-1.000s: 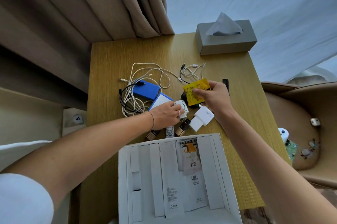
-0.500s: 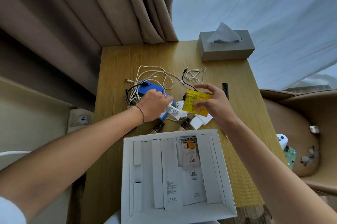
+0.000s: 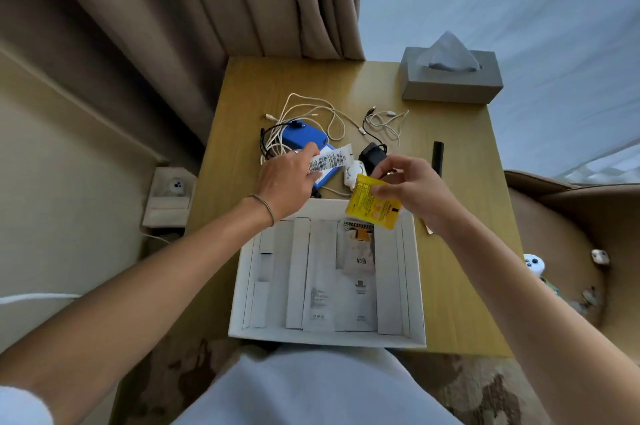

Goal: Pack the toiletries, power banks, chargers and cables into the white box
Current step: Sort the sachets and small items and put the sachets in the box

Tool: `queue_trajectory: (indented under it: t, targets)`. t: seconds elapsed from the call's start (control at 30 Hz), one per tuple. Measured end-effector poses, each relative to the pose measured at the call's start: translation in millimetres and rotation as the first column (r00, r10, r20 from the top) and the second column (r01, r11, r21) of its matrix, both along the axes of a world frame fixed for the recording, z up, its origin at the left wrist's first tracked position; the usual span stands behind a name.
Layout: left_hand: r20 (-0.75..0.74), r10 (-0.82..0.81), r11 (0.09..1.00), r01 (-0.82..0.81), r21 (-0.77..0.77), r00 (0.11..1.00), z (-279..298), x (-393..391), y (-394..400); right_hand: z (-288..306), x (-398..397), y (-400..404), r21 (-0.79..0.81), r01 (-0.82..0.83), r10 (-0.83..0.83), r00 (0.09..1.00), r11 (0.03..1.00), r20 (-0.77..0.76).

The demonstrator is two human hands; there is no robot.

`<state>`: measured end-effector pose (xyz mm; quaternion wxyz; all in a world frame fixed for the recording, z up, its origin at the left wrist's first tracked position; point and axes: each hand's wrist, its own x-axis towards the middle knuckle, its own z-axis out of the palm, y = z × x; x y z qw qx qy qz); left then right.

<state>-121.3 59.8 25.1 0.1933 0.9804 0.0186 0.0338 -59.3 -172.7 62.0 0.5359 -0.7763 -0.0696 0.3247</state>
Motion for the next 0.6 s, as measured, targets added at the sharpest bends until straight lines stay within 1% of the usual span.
queue_trajectory:
  t: [0.1, 0.2, 0.33, 0.43, 0.5, 0.6]
  targets:
    - [0.054, 0.082, 0.992, -0.076, -0.104, 0.995, 3, -20, -8, -6, -13, -2, -0.118, -0.173, 0.174, 0.985, 0.978, -0.008]
    - [0.062, 0.132, 0.975, -0.118, -0.186, 0.989, 10, -40, -18, -19, -29, 0, -0.284, -0.327, 0.359, 0.931, 0.901, 0.068]
    - [-0.025, 0.192, 0.921, -0.189, -0.340, 0.981, 17, -60, -31, -43, -50, 8, -0.442, -0.465, 0.558, 0.824, 0.767, 0.102]
    - [-0.089, 0.212, 0.879, -0.229, -0.419, 0.973, 20, -73, -39, -62, -63, 13, -0.531, -0.533, 0.675, 0.730, 0.658, 0.104]
    - [-0.118, 0.228, 0.863, -0.257, -0.436, 0.966, 19, -80, -41, -73, -71, 15, -0.571, -0.563, 0.728, 0.679, 0.598, 0.092]
    - [-0.141, 0.258, 0.874, -0.293, -0.388, 0.956, 12, -91, -45, -82, -83, 16, -0.618, -0.595, 0.792, 0.606, 0.515, 0.076]
